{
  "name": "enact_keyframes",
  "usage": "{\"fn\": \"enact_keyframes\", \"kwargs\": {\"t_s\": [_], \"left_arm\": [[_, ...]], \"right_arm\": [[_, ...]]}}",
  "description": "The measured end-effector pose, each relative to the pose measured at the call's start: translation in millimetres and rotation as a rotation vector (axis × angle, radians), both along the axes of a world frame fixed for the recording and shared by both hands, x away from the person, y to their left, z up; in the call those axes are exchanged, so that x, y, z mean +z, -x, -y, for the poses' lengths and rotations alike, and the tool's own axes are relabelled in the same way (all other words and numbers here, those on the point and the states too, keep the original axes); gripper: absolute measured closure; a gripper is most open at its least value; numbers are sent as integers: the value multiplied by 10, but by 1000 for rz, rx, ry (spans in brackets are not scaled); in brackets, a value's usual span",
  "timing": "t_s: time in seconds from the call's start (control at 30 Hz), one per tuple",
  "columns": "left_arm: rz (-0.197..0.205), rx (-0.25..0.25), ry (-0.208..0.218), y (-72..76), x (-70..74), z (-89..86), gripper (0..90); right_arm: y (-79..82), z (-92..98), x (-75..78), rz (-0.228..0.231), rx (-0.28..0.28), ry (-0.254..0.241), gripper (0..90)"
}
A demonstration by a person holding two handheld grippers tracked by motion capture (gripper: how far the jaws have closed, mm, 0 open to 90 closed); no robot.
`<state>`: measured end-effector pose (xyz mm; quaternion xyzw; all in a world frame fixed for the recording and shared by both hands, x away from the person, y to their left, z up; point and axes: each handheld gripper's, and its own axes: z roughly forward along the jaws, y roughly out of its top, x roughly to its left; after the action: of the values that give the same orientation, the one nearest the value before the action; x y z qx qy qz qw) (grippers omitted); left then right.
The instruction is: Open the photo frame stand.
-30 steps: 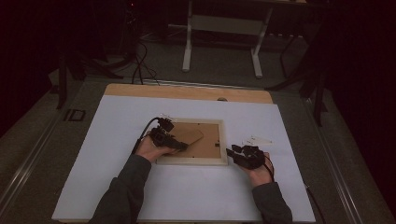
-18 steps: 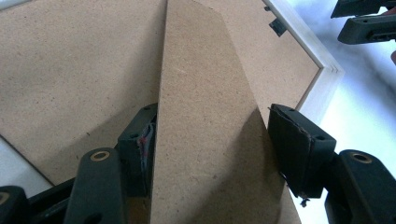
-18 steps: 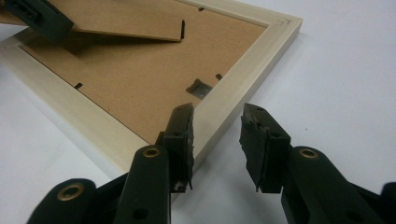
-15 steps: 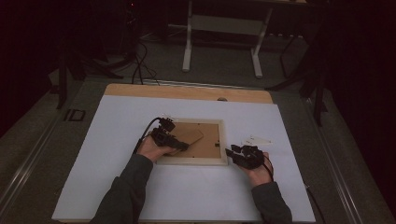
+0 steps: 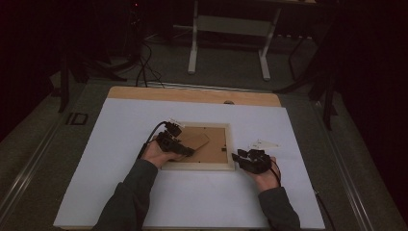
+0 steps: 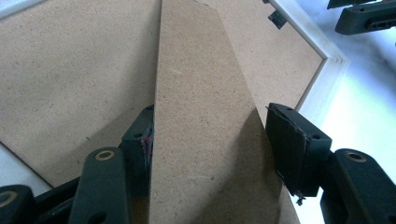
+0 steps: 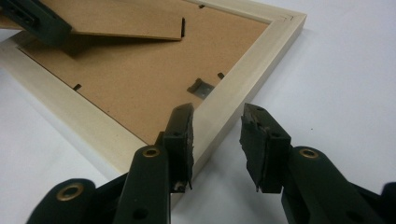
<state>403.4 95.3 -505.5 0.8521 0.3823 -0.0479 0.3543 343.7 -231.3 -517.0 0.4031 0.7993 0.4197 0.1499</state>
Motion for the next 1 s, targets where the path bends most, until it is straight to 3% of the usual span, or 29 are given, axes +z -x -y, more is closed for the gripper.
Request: {"fn": "enact_keyframes", "kwargs": {"t_s": [0.8,1.0], "left_arm": [[87,-16,-48,88,74,46,408],[115,-16,-55,126,101,59,408]], "right_arm": [[-165,-62,-38,-28,-5,7,631],[-202,-81,-25,-25,-8,6,592]]}}
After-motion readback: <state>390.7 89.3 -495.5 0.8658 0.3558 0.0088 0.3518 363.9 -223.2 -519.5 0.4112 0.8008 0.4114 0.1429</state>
